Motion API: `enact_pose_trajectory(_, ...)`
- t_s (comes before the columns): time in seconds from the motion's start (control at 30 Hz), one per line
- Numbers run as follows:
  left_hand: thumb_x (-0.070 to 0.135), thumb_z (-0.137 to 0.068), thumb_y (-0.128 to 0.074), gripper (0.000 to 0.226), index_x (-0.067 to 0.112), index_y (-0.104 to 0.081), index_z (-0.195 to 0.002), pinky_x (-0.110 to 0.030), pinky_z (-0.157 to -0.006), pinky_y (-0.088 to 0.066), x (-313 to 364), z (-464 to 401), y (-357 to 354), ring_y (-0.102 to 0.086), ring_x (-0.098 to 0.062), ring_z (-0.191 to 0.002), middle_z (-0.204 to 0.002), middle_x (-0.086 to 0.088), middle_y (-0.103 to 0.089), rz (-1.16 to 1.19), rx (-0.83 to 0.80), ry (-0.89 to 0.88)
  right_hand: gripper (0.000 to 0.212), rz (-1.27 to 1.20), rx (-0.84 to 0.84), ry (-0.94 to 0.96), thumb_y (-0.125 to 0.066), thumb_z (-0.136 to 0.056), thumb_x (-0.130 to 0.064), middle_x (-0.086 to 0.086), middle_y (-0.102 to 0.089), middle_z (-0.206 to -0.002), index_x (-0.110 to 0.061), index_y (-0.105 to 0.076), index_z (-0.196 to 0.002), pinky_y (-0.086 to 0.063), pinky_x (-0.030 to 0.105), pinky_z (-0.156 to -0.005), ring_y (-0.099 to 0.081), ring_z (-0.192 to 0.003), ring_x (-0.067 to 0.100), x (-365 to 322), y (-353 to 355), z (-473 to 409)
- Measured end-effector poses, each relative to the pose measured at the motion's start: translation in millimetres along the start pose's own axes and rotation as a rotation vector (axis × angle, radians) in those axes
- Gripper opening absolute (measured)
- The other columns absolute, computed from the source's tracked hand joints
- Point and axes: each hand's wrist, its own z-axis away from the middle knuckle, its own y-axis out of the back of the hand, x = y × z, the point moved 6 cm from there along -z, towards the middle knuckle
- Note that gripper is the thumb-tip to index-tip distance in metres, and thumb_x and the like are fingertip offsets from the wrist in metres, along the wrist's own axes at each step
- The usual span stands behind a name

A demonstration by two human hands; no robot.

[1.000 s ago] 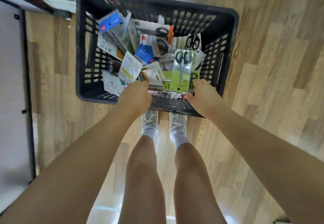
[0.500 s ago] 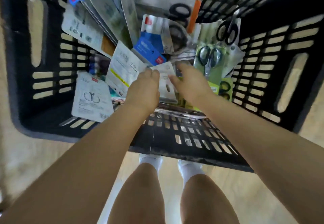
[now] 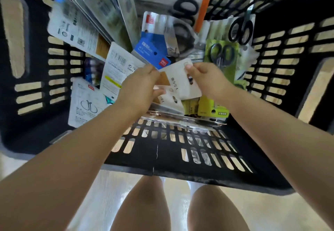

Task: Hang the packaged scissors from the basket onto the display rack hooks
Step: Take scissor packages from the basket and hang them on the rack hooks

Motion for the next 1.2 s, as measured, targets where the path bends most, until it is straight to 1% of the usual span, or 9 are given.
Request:
enact_pose_trajectory(0.1,0.032,-0.086,-0.066,0.027,0.012,-0.059,-0.104,-0.039,-0.088,-0.047,-7.9,-0.5,12.0,-0.056,-0.022,-0.103,-0.112,-0.005,-0.061,0.290,0.005,0.139,0.038,0.098,0.020,0.041,-0.036,-0.102,-0.031,-0.001,-0.046,-0.065,-0.013,-0.050,-0.072,-0.031,0.023,-0.054,-0.041,-0.058,0.011,-10.2,27.1,3.9)
enact_pose_trajectory(0.2,0.031,-0.084,-0.068,0.019,0.018,-0.054,-0.085,-0.038,-0.087,-0.049,-14.2,-9.3,25.6,-0.058,-0.019,-0.094,-0.093,0.002,-0.061,0.527,0.058,0.246,0.042,0.163,0.009,0.020,-0.036,-0.102,-0.035,0.006,-0.053,-0.078,0.000,-0.059,-0.097,-0.035,0.028,-0.061,-0.047,-0.067,0.017,-13.6,59.2,-0.6)
enact_pose_trajectory(0.37,0.031,-0.085,-0.067,0.022,0.020,-0.049,-0.082,-0.012,-0.067,-0.042,-27.9,-30.9,42.2,-0.050,-0.001,-0.072,-0.078,0.010,-0.051,0.730,0.230,0.411,0.037,0.205,0.118,-0.019,-0.040,-0.100,-0.039,0.005,-0.051,-0.080,-0.008,-0.060,-0.099,-0.035,0.019,-0.051,-0.043,-0.065,0.015,-15.6,101.6,-12.9)
enact_pose_trajectory(0.47,0.035,-0.086,-0.066,0.025,0.023,-0.046,-0.077,-0.012,-0.062,-0.043,-39.0,-42.8,46.6,-0.049,-0.001,-0.067,-0.075,0.010,-0.050,0.801,0.344,0.504,0.035,0.009,0.361,-0.107,-0.048,-0.096,-0.042,0.002,-0.055,-0.095,-0.012,-0.059,-0.109,-0.040,0.019,-0.061,-0.050,-0.076,0.011,-0.1,117.0,-19.7)
enact_pose_trajectory(0.63,0.039,-0.086,-0.065,0.023,0.021,-0.052,-0.082,-0.015,-0.068,-0.046,-44.0,-43.5,35.8,-0.055,-0.004,-0.075,-0.081,0.011,-0.056,0.857,0.354,0.561,0.069,-0.563,0.517,-0.361,-0.071,-0.077,-0.047,0.000,-0.054,-0.124,-0.020,-0.040,-0.133,-0.050,0.040,-0.094,-0.058,-0.108,0.020,55.4,83.4,-5.2)
enact_pose_trajectory(0.87,0.037,-0.086,-0.065,0.028,0.014,-0.059,-0.101,-0.007,-0.067,-0.039,-32.3,-34.6,13.5,-0.055,-0.011,-0.090,-0.098,-0.002,-0.060,0.824,0.208,0.525,0.080,-0.980,0.777,-0.500,-0.078,-0.075,-0.014,0.001,-0.055,-0.123,-0.019,-0.029,-0.139,-0.051,0.021,-0.072,-0.060,-0.098,0.015,79.3,38.0,18.6)
enact_pose_trajectory(0.97,0.038,-0.083,-0.068,0.028,0.014,-0.062,-0.096,-0.020,-0.076,-0.045,-30.6,-33.3,9.2,-0.058,-0.014,-0.088,-0.094,-0.003,-0.063,0.742,0.134,0.459,0.054,-1.288,0.695,-0.439,-0.073,-0.081,-0.007,0.010,-0.066,-0.111,-0.005,-0.047,-0.129,-0.056,0.021,-0.064,-0.070,-0.083,0.015,64.5,30.1,12.7)
enact_pose_trajectory(1.07,0.032,-0.080,-0.072,0.024,0.019,-0.062,-0.097,-0.012,-0.070,-0.042,-25.1,-32.7,5.0,-0.057,-0.003,-0.081,-0.088,0.010,-0.062,0.664,0.001,0.381,0.014,-1.131,0.451,-0.414,-0.066,-0.088,-0.017,0.005,-0.071,-0.099,-0.010,-0.063,-0.100,-0.056,0.023,-0.075,-0.069,-0.087,0.014,47.1,17.4,3.8)
enact_pose_trajectory(1.2,0.029,-0.082,-0.070,0.027,0.013,-0.063,-0.103,-0.021,-0.076,-0.041,-28.3,-25.2,-10.1,-0.057,-0.012,-0.092,-0.100,0.003,-0.062,0.635,-0.139,0.401,0.012,-0.914,0.224,-0.380,-0.054,-0.096,-0.023,0.005,-0.070,-0.106,-0.014,-0.060,-0.101,-0.054,0.031,-0.086,-0.066,-0.095,0.018,32.1,-5.1,-8.5)
